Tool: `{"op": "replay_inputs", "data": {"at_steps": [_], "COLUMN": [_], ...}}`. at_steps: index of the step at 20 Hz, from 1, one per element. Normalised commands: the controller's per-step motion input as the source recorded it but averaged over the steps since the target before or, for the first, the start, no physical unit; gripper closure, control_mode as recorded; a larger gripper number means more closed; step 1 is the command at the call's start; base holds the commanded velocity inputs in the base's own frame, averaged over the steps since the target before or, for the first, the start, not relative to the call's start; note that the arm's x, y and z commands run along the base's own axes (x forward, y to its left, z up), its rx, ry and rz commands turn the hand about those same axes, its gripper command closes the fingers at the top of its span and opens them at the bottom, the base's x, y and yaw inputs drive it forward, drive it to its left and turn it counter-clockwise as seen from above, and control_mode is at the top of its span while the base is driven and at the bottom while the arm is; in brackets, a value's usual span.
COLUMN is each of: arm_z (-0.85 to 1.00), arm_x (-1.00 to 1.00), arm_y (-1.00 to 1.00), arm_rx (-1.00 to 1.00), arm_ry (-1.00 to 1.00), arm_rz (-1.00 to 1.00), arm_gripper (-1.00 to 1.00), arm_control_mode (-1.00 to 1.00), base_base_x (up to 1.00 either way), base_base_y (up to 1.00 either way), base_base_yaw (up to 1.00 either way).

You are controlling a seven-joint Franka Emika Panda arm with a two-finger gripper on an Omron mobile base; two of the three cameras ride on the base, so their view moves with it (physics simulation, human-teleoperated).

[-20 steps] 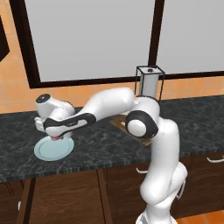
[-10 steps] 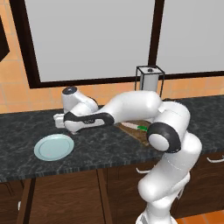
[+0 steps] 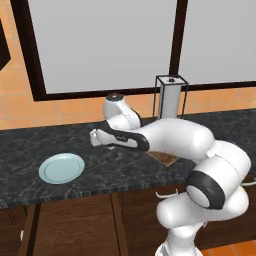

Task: Pick up the knife from the drawer and place it on the cutting board. Then place the meat from the plate to the cutting board.

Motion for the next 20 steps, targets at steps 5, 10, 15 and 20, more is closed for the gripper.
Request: {"op": "replay_inputs", "data": {"at_steps": [5, 10, 15, 20], "arm_z": [0.0, 0.0, 0.0, 0.03], "arm_x": [-0.19, 0.09, 0.17, 0.48], "arm_y": [-0.8, -1.0, -0.95, -0.61], "arm_rx": [-0.05, 0.0, 0.0, -0.04], "arm_ry": [-0.02, -0.02, 0.0, 0.14], "arm_rz": [0.33, 0.35, 0.33, 0.28], "arm_gripper": [1.0, 1.0, 1.0, 1.0], "arm_control_mode": [-1.0, -1.0, -1.0, -1.0], "base_base_x": [0.0, 0.0, 0.0, 0.0], "base_base_y": [0.0, 0.0, 0.0, 0.0], "base_base_yaw": [0.0, 0.0, 0.0, 0.0]}}
